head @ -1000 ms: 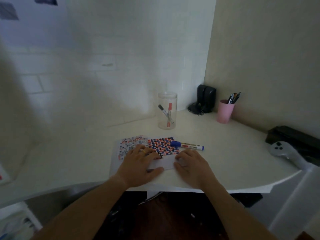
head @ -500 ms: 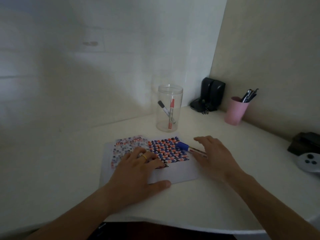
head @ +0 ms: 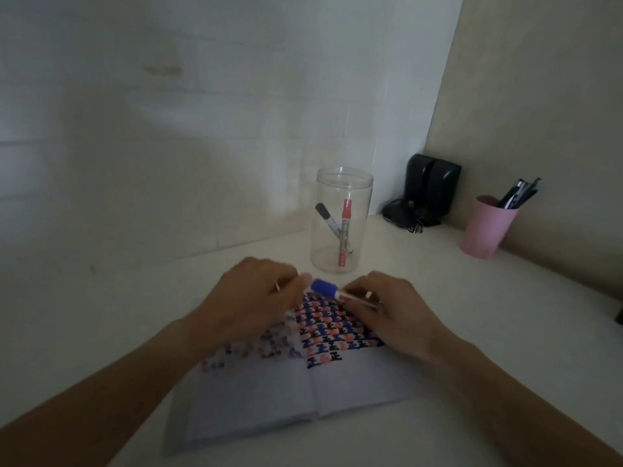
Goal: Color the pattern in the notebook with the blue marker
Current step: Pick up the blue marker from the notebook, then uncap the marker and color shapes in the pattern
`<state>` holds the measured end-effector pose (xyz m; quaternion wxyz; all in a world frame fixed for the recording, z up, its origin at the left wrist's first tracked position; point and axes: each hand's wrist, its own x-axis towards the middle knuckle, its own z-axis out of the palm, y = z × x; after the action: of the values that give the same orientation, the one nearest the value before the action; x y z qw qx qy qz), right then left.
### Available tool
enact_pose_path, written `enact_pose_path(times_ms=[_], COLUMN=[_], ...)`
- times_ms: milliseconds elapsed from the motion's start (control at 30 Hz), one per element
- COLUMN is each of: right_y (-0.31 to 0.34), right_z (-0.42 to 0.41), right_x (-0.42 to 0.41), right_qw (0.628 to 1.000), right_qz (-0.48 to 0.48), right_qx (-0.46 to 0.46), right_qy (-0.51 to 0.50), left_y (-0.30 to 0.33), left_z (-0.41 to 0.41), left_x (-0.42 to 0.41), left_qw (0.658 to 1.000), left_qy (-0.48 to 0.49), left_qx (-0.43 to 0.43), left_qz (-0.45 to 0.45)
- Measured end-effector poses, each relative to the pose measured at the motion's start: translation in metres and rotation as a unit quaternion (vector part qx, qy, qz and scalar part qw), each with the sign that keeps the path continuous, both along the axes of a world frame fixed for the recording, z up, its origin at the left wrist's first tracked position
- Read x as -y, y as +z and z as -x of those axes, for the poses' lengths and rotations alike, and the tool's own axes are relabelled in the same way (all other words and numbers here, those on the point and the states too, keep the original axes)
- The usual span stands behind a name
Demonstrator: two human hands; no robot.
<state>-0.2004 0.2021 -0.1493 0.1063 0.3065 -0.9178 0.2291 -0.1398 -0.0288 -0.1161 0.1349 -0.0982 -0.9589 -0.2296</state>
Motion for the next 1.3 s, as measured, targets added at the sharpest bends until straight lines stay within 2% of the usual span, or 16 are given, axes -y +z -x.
enact_pose_path(times_ms=[100, 233, 300, 400, 500, 533, 633, 800, 967, 1000, 1067, 1133, 1200, 1233, 1267, 1300], right_y=[-0.006, -0.004, 0.0, 0.009, 0.007, 0.006, 0.007, 0.01, 0.014, 0.015, 0.016, 0.015, 0.017, 0.019, 0.022, 0.025], right_z=[0.002, -0.009, -0.013, -0.02, -0.025, -0.027, -0.03, -0.034, -0.035, -0.035, -0.035, -0.036, -0.034, -0.031, -0.025, -0.019], right_x=[-0.004, -0.006, -0.005, -0.003, 0.002, 0.006, 0.014, 0.016, 0.017, 0.017, 0.016, 0.019, 0.018, 0.013, 0.005, -0.006], right_qw=[0.999, 0.994, 0.981, 0.933, 0.807, 0.791, 0.815, 0.818, 0.799, 0.799, 0.799, 0.802, 0.8, 0.789, 0.768, 0.743], right_qz=[0.04, 0.111, 0.189, 0.34, 0.521, 0.537, 0.517, 0.512, 0.534, 0.534, 0.534, 0.529, 0.532, 0.552, 0.585, 0.622], right_qx=[0.002, 0.018, 0.045, 0.111, 0.272, 0.291, 0.26, 0.261, 0.271, 0.267, 0.264, 0.262, 0.26, 0.259, 0.256, 0.248], right_qy=[-0.011, 0.002, 0.015, 0.033, 0.046, 0.045, 0.039, 0.038, 0.057, 0.066, 0.082, 0.096, 0.098, 0.081, 0.051, 0.014], left_y=[-0.004, -0.026, -0.029, -0.031, -0.031, -0.03, -0.028, -0.028, -0.022, -0.021, -0.017, -0.015, -0.014, -0.013, -0.015, -0.021], left_z=[0.02, 0.019, 0.021, 0.017, 0.008, 0.004, 0.001, 0.001, -0.001, 0.0, -0.003, -0.004, -0.006, -0.005, -0.003, -0.001], left_x=[0.001, -0.003, -0.004, -0.005, -0.013, -0.017, -0.029, -0.03, -0.039, -0.039, -0.04, -0.043, -0.04, -0.033, -0.026, -0.014], left_qw=[0.994, 0.987, 0.981, 0.976, 0.976, 0.974, 0.97, 0.977, 0.981, 0.98, 0.95, 0.892, 0.844, 0.836, 0.849, 0.899], left_qy=[0.026, -0.03, -0.059, -0.085, -0.12, -0.128, -0.14, -0.129, -0.161, -0.164, -0.18, -0.205, -0.241, -0.237, -0.228, -0.209], left_qx=[-0.103, -0.131, -0.152, -0.173, -0.177, -0.183, -0.196, -0.16, -0.085, -0.042, 0.073, 0.184, 0.239, 0.245, 0.226, 0.152], left_qz=[0.013, 0.092, 0.104, 0.098, 0.038, 0.023, 0.022, 0.061, -0.06, -0.107, -0.246, -0.359, -0.415, -0.43, -0.419, -0.354])
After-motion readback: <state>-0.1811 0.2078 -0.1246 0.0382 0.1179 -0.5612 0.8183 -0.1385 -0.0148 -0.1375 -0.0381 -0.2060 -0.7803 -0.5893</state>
